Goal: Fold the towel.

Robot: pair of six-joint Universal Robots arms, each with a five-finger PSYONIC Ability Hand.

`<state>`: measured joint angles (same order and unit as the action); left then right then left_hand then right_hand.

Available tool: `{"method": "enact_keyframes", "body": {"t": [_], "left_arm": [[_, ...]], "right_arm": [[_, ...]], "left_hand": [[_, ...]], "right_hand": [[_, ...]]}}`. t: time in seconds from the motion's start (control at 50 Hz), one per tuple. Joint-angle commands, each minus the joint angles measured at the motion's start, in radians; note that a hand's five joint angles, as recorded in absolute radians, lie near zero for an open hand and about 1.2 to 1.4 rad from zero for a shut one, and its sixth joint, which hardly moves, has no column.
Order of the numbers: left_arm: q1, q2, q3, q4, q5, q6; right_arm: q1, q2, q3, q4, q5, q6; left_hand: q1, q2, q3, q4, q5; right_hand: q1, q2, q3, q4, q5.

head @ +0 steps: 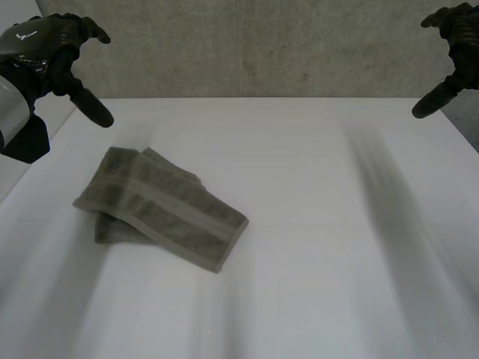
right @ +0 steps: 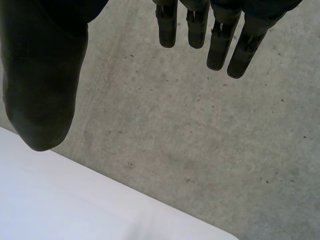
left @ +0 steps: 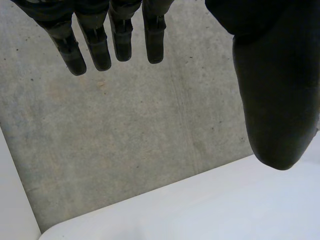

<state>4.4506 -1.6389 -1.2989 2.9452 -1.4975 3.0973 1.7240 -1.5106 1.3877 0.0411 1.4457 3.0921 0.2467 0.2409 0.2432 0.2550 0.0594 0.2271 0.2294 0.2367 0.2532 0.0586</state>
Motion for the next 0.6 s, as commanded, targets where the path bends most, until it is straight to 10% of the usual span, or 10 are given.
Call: {"method": "enact_keyframes", "body": {"t": [0.02, 0.42, 0.6], "left_arm": [[0.003, 0.001, 0.0, 0.003, -0.001, 0.0], [0.001, 0.002, -0.036, 0.014, 0.006, 0.003], [0.004, -0.027, -0.154, 0.086, 0.06, 0.082]], "right_arm": [[-0.003, 0.0, -0.018, 0.049, -0.001, -0.004], [0.006, -0.005, -0.022, 0.057, -0.028, -0.01], [0.097, 0.006, 0.007, 0.102, -0.289, -0.021]], "left_hand": [[-0.066, -0.06, -0.062, -0.074, -0.053], [-0.063, -0.057, -0.059, -0.071, -0.05], [-0.066, -0.06, -0.062, -0.074, -0.053]], "right_hand": [[-0.053, -0.055, -0.062, -0.079, -0.059], [-0.053, -0.055, -0.062, -0.079, -0.059], [-0.053, -0.055, -0.062, -0.079, -0.059]]}}
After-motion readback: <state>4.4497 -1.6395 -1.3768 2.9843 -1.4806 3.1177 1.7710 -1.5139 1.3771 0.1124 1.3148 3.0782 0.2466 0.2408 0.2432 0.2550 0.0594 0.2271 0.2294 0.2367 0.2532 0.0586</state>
